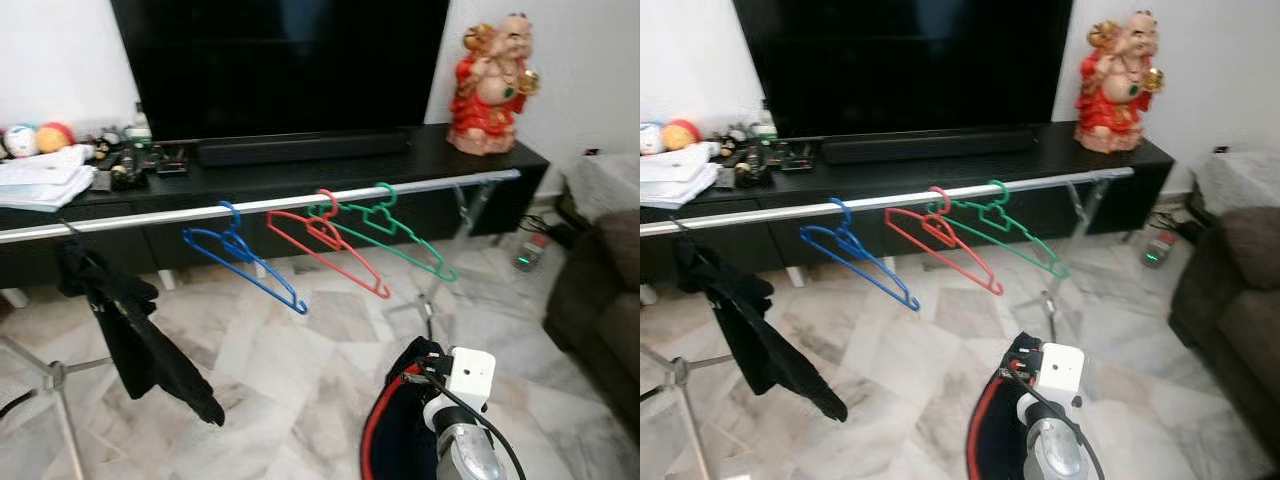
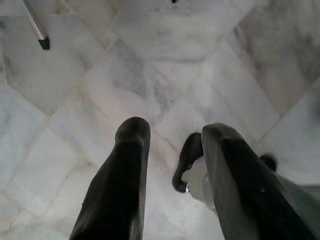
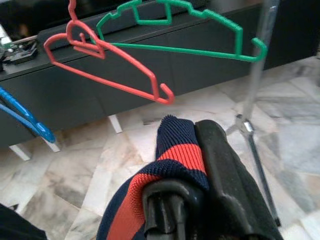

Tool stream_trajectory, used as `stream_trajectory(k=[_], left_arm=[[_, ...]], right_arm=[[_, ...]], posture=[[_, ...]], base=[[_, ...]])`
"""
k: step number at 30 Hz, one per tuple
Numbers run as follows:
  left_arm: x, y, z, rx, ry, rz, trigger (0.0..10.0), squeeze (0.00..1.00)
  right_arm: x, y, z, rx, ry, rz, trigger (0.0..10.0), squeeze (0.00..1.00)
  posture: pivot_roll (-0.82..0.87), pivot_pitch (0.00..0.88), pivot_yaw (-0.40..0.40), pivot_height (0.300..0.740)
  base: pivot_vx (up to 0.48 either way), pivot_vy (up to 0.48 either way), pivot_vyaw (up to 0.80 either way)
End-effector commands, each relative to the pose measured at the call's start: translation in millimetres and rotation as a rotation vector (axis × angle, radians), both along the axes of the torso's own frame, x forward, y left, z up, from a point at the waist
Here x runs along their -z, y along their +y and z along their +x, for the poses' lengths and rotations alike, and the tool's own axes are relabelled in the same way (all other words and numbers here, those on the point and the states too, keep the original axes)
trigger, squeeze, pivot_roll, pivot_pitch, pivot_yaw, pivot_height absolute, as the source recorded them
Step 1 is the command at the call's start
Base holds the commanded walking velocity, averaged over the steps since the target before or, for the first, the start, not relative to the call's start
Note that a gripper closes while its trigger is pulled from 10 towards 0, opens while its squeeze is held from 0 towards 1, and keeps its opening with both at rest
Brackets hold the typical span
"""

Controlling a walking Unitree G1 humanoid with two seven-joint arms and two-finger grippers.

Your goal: Hang hanger

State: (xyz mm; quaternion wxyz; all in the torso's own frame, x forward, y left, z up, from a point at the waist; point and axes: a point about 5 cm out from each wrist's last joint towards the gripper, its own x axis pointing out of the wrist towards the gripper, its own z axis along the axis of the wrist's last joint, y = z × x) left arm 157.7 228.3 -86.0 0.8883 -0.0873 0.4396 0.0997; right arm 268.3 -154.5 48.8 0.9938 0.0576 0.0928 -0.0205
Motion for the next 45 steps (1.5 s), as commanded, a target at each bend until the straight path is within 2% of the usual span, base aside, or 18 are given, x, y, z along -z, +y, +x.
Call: stream_trajectory(k=[1,12,15,20,41,45], left_arm=[[3.1,3.9,-9.0,-0.002,0.036,0.01,10.0,0.0],[3.0,4.0,-9.0,-0.002,0.036,0.013,10.0,0.0],[3.1,3.9,-9.0,0.003,0.038,0.013,10.0,0.0],[2.8,3.5,-8.4,0.028,0.038,0.016,10.0,0.0],[2.4,3.8,-7.9,0.028,0.03,0.017,10.0,0.0],[1.4,5.5,-7.0,0.04,0.022,0.053,10.0,0.0]], right_arm=[[-6.1,0.7,2.7,-0.003,-0.032,-0.001,10.0,0.0],[-5.5,0.4,2.4,0.0,-0.029,0.001,10.0,0.0],[-4.2,-1.6,2.2,0.027,-0.021,0.033,10.0,0.0],[-4.2,-2.7,2.4,0.022,-0.018,0.02,10.0,0.0],[-1.0,-3.5,1.4,0.034,0.002,0.018,10.0,0.0],[1.3,-4.7,0.9,0.033,0.008,0.016,10.0,0.0]], posture=[[0.09,0.032,0.019,0.74],[0.09,0.033,0.018,0.74],[0.09,0.034,0.017,0.74],[0.09,0.035,0.017,0.74],[0.09,0.035,0.017,0.74],[0.09,0.036,0.017,0.74]], base=[[0.0,0.0,0.8],[0.0,0.0,0.79],[0.0,0.0,0.0],[0.0,-0.18,0.0],[0.0,-0.421,0.0],[0.0,-0.146,0.0]])
